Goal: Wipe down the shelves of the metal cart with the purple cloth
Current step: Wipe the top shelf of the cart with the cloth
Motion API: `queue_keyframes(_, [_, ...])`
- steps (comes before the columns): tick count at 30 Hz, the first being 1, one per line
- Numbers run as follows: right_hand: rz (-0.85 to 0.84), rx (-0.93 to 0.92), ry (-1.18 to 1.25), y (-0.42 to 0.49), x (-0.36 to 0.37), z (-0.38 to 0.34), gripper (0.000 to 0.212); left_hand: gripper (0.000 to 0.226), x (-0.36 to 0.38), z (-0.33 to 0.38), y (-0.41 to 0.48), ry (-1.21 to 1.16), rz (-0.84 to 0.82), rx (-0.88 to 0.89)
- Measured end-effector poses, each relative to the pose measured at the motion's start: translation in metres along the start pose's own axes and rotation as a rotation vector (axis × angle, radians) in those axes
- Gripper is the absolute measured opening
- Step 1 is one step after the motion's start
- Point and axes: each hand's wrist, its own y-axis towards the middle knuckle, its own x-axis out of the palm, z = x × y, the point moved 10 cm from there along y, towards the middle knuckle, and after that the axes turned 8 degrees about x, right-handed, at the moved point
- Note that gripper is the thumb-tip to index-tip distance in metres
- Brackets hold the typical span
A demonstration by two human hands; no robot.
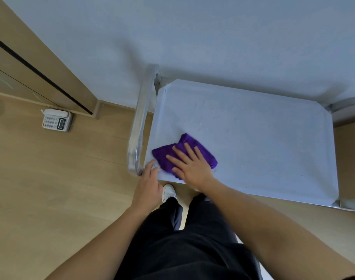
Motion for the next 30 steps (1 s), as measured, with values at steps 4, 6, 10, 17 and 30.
queue_keyframes(4, [-0.055,0.262,-0.007,0.018,-0.009,0.049,0.059,0.049,0.005,0.002,0.0,0.062,-0.04,0.011])
queue_keyframes(6, [-0.055,0.307,0.031,0.017,-0.008,0.037,0.059,0.052,0.005,0.002,0.002,0.11,-0.048,0.006])
queue_keyframes(10, [-0.021,0.119,0.045,0.007,0.004,-0.013,0.056,0.055,0.007,0.005,0.005,0.233,-0.036,0.013])
queue_keyframes(17, [-0.014,0.101,0.005,0.026,-0.009,0.017,0.055,0.059,0.016,0.017,0.022,0.328,-0.015,0.075])
queue_keyframes(30, [0.018,0.279,0.064,0.146,-0.047,0.046,0.055,0.059,0.012,0.015,0.05,0.419,-0.04,0.054])
